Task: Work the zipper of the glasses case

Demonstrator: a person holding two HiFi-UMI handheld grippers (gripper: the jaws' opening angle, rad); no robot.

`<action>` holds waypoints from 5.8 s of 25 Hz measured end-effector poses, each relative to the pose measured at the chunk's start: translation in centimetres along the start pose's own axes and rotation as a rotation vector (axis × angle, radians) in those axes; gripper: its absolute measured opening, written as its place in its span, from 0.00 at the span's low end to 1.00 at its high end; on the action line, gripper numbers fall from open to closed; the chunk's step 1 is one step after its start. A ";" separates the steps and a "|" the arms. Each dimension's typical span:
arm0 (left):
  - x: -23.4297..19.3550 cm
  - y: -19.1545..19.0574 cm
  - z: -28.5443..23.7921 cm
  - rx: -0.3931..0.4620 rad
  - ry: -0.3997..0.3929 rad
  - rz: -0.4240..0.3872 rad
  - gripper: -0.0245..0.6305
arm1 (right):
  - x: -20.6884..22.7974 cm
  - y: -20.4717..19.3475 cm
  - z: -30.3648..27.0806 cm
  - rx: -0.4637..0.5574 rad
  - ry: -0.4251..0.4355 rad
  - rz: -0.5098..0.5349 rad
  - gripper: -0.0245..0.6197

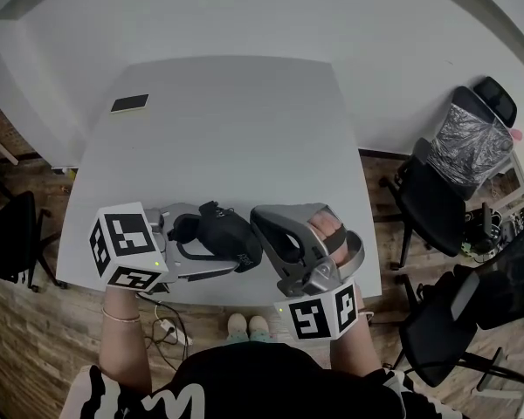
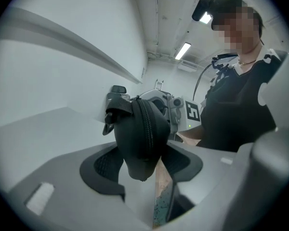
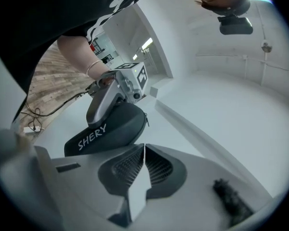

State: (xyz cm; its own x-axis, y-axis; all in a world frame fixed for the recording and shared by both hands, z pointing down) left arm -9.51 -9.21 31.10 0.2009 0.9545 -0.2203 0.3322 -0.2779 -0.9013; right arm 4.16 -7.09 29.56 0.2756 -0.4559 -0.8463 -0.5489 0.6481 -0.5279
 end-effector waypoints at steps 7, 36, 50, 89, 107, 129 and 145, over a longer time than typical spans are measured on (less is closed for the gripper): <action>0.5 -0.1 -0.4 -0.241 -0.133 0.003 0.42 | 0.0 0.5 -0.7 0.006 0.181 0.076 0.12; 0.0 -1.9 -0.3 -0.464 -0.304 0.056 0.42 | -0.5 3.2 -2.1 0.030 0.414 0.361 0.05; -0.6 0.1 2.0 0.230 -0.155 -0.134 0.48 | 3.1 3.7 -1.4 0.071 0.179 0.323 0.05; -1.1 2.3 3.6 0.396 0.106 -0.137 0.49 | 1.4 3.6 -2.6 0.117 0.025 0.028 0.05; -2.6 7.2 5.8 0.688 0.115 0.043 0.50 | 0.0 2.1 -2.3 0.053 0.030 0.021 0.05; -2.0 7.8 6.4 0.765 0.182 0.065 0.50 | -3.9 2.6 -3.5 0.045 0.086 -0.191 0.05; -1.3 3.6 6.2 0.766 0.742 -0.072 0.50 | 0.2 -1.8 -0.4 0.016 -0.277 -0.710 0.05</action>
State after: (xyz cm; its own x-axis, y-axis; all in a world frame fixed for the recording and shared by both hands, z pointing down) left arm -14.31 -10.76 25.85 0.8005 0.5896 -0.1073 -0.2495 0.1651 -0.9542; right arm 4.93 -8.59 30.38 0.7475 -0.5979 -0.2895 -0.1553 0.2663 -0.9513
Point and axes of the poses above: the fingertips, and each gripper's own axes: z backward along the fingers, x to its right, y out of its top, the point moved 8 cm from there along z, backward along the fingers, and after that the axes turned 5 degrees about x, right-handed, at the moved point
